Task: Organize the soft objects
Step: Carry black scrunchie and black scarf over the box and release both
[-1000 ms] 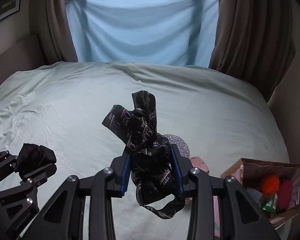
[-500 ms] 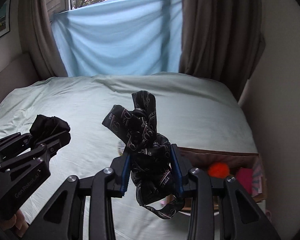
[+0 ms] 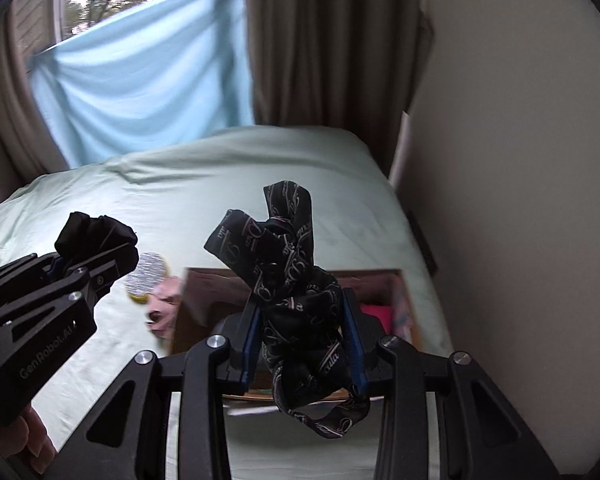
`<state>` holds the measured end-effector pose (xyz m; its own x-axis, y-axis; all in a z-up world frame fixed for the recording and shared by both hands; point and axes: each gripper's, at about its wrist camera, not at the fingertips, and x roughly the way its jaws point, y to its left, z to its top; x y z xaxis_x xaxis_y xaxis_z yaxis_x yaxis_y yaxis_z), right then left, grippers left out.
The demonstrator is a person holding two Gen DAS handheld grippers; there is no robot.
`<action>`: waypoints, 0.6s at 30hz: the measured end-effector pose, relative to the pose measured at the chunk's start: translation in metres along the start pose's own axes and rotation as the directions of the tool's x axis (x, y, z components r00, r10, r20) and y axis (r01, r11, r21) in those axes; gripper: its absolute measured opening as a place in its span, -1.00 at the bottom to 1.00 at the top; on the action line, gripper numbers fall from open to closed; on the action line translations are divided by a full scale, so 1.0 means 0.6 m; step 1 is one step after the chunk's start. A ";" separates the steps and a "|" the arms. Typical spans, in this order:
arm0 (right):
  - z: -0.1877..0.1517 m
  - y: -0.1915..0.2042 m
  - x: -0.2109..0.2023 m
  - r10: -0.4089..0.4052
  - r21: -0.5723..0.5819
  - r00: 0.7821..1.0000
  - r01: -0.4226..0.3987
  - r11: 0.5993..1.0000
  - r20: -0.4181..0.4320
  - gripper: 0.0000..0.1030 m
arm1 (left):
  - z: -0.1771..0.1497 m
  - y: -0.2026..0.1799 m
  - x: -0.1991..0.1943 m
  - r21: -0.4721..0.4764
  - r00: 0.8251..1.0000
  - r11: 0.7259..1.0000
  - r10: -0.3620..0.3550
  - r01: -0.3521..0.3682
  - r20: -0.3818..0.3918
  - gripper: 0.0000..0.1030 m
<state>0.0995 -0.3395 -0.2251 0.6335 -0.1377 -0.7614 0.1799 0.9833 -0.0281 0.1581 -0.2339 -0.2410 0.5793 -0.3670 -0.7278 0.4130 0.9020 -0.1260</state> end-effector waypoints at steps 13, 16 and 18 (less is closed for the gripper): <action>-0.021 -0.126 0.167 0.027 0.140 0.968 0.008 0.990 -0.248 -0.35 | -0.033 -0.092 0.217 0.019 0.964 0.999 -0.027 0.033 -0.265 -0.62; -0.023 -0.145 0.203 0.062 0.180 0.953 -0.008 0.984 -0.297 -0.35 | -0.042 -0.094 0.255 0.022 0.942 1.000 -0.009 0.017 -0.336 -0.62; -0.023 -0.154 0.226 0.091 0.200 0.941 -0.025 0.980 -0.326 -0.35 | -0.048 -0.096 0.269 0.030 0.929 1.000 0.003 0.009 -0.369 -0.62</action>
<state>0.1583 -0.4471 -0.3349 0.3671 -0.0016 -0.9302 0.3106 0.9428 0.1210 0.2077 -0.3384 -0.3709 0.2805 -0.2544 -0.9255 0.4388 0.8916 -0.1121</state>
